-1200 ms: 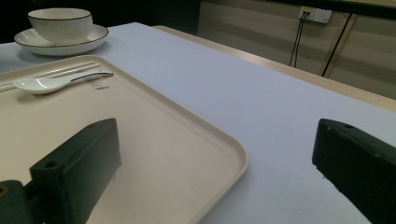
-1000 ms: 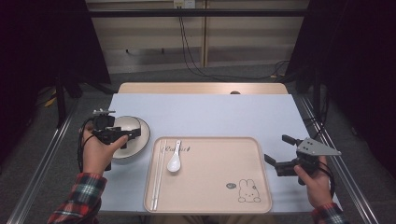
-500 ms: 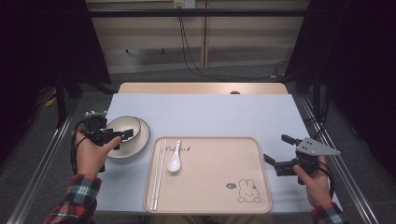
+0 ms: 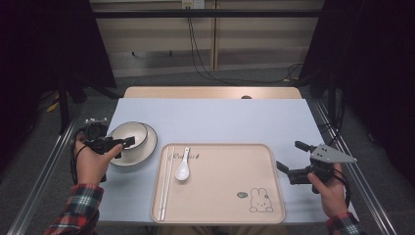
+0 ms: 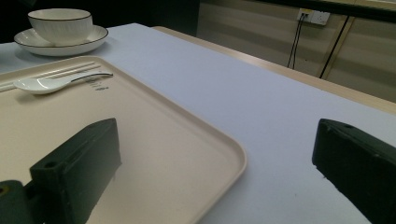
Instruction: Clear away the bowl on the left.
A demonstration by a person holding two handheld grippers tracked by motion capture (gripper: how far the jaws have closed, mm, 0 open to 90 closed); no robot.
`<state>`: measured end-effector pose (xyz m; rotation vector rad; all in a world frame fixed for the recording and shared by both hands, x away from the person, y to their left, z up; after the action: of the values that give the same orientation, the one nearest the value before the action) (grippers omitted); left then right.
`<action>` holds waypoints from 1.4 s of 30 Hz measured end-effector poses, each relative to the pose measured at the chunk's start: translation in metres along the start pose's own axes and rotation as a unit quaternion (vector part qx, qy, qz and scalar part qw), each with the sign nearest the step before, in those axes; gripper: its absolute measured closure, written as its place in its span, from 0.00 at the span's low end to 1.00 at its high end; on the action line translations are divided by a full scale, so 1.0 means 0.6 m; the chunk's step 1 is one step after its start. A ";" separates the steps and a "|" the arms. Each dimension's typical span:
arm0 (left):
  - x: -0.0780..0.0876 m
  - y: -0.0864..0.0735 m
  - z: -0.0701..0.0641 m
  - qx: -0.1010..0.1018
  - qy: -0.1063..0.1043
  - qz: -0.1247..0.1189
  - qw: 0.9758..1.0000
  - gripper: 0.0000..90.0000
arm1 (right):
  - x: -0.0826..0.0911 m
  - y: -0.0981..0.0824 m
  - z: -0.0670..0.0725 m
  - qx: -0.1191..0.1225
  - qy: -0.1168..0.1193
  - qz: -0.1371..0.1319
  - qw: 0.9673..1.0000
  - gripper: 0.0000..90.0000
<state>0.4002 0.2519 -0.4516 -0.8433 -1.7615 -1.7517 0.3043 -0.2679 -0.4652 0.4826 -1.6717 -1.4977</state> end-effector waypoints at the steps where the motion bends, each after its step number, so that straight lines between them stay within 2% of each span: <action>1: 0.000 0.001 -0.002 0.009 0.000 -0.003 1.000 0.16 | -0.001 0.000 0.000 0.000 -0.001 -0.002 1.000 0.00; 6: -0.002 -0.001 0.005 0.004 0.002 0.002 1.000 0.16 | -0.001 0.001 0.000 0.002 -0.001 -0.002 1.000 0.00; 12: -0.005 -0.004 0.017 0.013 0.011 0.005 1.000 0.17 | 0.000 0.001 0.001 0.001 -0.001 0.001 1.000 0.00; 15: -0.008 -0.007 0.025 0.018 0.024 0.003 1.000 0.19 | 0.000 0.001 0.001 0.001 0.000 0.001 1.000 0.00; 16: -0.007 -0.008 0.027 0.013 0.020 0.005 1.000 0.20 | -0.001 0.001 0.000 0.002 -0.001 -0.002 1.000 0.00; 17: -0.009 -0.007 0.027 0.025 0.023 -0.001 0.999 0.21 | -0.001 0.001 0.000 0.002 0.000 -0.002 1.000 0.00; 19: -0.010 -0.011 0.034 0.016 0.023 0.003 1.000 0.22 | -0.001 0.001 0.001 0.001 -0.001 0.000 1.000 0.00; 22: -0.013 -0.014 0.044 0.022 0.034 0.001 0.999 0.29 | -0.001 0.002 0.002 0.002 0.000 -0.002 1.000 0.00; 24: -0.017 -0.014 0.046 0.038 0.034 -0.005 0.999 0.31 | -0.001 0.002 0.003 0.004 0.000 -0.001 1.000 0.00; 25: -0.017 -0.017 0.049 0.032 0.030 -0.001 0.999 0.34 | -0.001 0.002 0.003 0.003 0.002 -0.001 1.000 0.00; 27: -0.022 -0.019 0.053 0.043 0.038 -0.003 0.998 0.37 | -0.001 0.002 0.003 0.003 0.002 -0.001 1.000 0.00; 29: -0.025 -0.022 0.058 0.042 0.044 0.000 0.998 0.41 | -0.001 0.002 0.002 0.002 0.000 -0.002 1.000 0.00; 30: -0.027 -0.022 0.057 0.050 0.040 0.001 0.998 0.43 | 0.000 0.002 0.002 0.003 0.001 -0.002 1.000 0.00; 31: -0.030 -0.023 0.059 0.054 0.046 0.002 0.997 0.44 | 0.000 0.002 0.002 0.004 0.001 -0.001 1.000 0.00; 33: -0.032 -0.027 0.060 0.054 0.042 0.010 0.998 0.49 | 0.000 0.002 0.002 0.003 0.001 -0.002 1.000 0.00; 34: -0.035 -0.026 0.059 0.061 0.044 0.007 0.997 0.50 | 0.000 0.002 0.002 0.003 0.000 -0.002 1.000 0.00; 36: -0.038 -0.029 0.061 0.057 0.045 0.013 0.997 0.52 | 0.000 0.002 0.001 0.002 -0.001 -0.002 1.000 0.00; 40: -0.046 -0.029 0.056 0.085 0.032 0.015 0.996 0.61 | -0.001 0.002 0.003 0.002 0.003 -0.002 1.000 0.00; 42: -0.047 -0.029 0.055 0.083 0.038 0.019 0.996 0.62 | -0.001 0.002 0.002 0.003 0.001 -0.003 1.000 0.00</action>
<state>0.4091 0.2834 -0.4854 -0.7251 -1.8007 -1.5670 0.3037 -0.2666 -0.4641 0.4918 -1.6755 -1.4957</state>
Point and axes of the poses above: each handheld gripper's, and its own axes: x roughly backward along the jaws, y roughly out of its top, z roughly to its left, the point moved 8 cm from there along -x, roughly forward along the jaws, and after that the axes turned 15 degrees about y, right-handed, at the moved point
